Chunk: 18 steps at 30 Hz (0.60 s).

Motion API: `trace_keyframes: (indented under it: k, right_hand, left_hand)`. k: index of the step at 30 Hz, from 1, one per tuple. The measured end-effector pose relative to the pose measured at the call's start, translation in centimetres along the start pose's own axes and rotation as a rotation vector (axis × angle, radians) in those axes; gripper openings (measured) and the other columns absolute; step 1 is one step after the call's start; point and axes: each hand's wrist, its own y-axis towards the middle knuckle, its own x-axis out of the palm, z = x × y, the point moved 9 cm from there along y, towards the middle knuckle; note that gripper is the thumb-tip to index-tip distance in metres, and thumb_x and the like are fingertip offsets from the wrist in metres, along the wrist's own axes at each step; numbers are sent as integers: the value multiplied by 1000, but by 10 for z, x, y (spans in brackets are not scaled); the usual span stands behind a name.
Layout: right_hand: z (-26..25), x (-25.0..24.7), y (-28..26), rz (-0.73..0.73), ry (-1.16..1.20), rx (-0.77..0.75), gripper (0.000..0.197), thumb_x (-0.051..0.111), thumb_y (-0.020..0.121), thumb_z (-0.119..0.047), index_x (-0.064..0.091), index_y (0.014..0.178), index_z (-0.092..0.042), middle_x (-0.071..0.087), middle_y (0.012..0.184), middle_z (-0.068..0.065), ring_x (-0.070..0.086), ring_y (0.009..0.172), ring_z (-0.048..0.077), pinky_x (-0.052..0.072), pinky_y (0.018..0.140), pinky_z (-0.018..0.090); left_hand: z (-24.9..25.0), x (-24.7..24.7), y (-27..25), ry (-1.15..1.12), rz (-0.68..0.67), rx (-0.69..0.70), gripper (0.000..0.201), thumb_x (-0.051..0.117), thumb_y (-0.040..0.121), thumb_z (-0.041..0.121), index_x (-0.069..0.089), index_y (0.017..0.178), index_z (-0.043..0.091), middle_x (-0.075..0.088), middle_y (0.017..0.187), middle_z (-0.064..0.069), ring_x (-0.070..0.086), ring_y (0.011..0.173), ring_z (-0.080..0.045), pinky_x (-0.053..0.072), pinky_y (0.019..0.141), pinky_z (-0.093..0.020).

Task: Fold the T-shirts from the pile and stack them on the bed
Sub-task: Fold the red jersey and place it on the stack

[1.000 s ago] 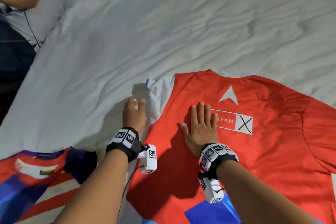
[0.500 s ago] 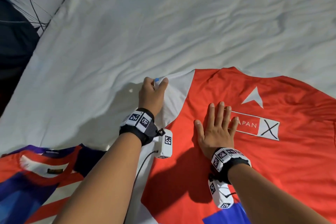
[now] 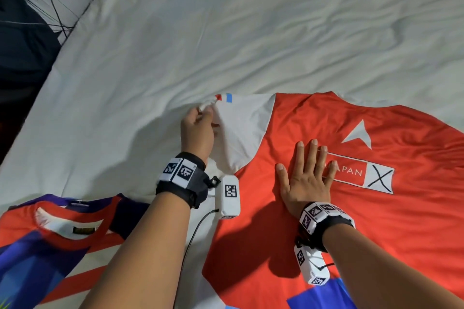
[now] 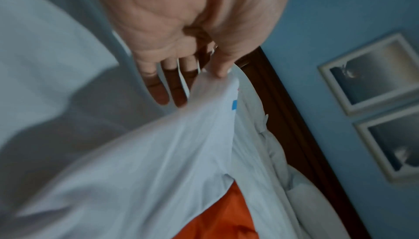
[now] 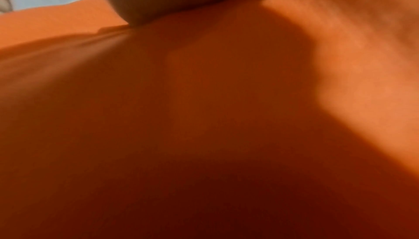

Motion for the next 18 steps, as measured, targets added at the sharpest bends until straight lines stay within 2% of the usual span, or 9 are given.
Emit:
trace_keyframes:
  k: [3, 5, 7, 9, 10, 13, 15, 17, 18]
  right_hand:
    - [0, 0, 0, -10, 4, 2, 79, 6, 98, -69, -11, 161, -26, -25, 167, 2, -32, 150, 21, -18, 121, 52]
    - [0, 1, 1, -13, 5, 0, 79, 5, 97, -70, -11, 161, -26, -25, 166, 1, -33, 149, 21, -18, 121, 52]
    - [0, 1, 1, -12, 9, -2, 80, 5, 97, -70, -11, 161, -26, -25, 166, 1, -33, 150, 21, -18, 121, 52]
    - [-1, 0, 1, -13, 8, -1, 80, 4, 97, -70, -11, 161, -26, -25, 166, 2, -32, 150, 21, -17, 121, 52]
    - [-1, 0, 1, -16, 7, -1, 80, 4, 97, -70, -11, 161, -26, -25, 166, 2, -32, 150, 21, -17, 121, 52]
    - [-1, 0, 0, -21, 10, 1, 80, 4, 97, -70, -11, 161, -26, -26, 166, 2, -33, 149, 21, -17, 121, 52]
    - [-1, 1, 0, -29, 3, 3, 80, 2, 96, -71, -12, 161, -26, -27, 166, 2, -34, 149, 21, -17, 121, 53]
    - [0, 2, 0, -39, 4, 5, 80, 2, 96, -71, -13, 161, -26, -29, 165, 2, -35, 148, 21, -18, 121, 53]
    - [0, 2, 0, -42, 5, 5, 80, 2, 96, -71, -13, 161, -26, -29, 165, 1, -35, 148, 21, -18, 121, 53]
  left_hand:
    - [24, -9, 7, 86, 98, 158, 23, 54, 103, 29, 53, 83, 17, 53, 73, 4, 50, 67, -12, 43, 67, -27]
    - [36, -15, 6, 205, 128, 264, 11, 56, 102, 24, 57, 96, 14, 56, 80, 10, 52, 70, -4, 41, 66, -19]
    - [33, -27, 5, 320, 162, 290, 9, 56, 101, 20, 59, 107, 13, 60, 86, 6, 57, 78, -15, 43, 73, -25]
    - [13, -41, 8, 406, 151, 182, 21, 55, 103, 29, 57, 116, 13, 61, 95, 1, 58, 90, -25, 44, 81, -31]
    - [-2, -45, 10, 449, 116, 85, 33, 51, 104, 40, 56, 119, 12, 61, 102, -1, 59, 96, -27, 45, 86, -34]
    - [-32, -45, 2, 598, -49, -153, 71, 32, 93, 78, 56, 110, 13, 63, 109, -10, 64, 102, -34, 52, 96, -46]
    - [-31, -38, -1, 587, -86, -185, 74, 33, 89, 82, 57, 111, 16, 61, 111, -7, 63, 107, -34, 51, 99, -48]
    - [-22, -29, 6, 543, -86, -150, 85, 41, 81, 85, 62, 124, 14, 65, 119, -3, 61, 113, -33, 48, 103, -47]
    - [-16, -24, 11, 533, -81, -116, 83, 46, 76, 84, 66, 122, 17, 69, 117, -4, 63, 110, -32, 49, 101, -45]
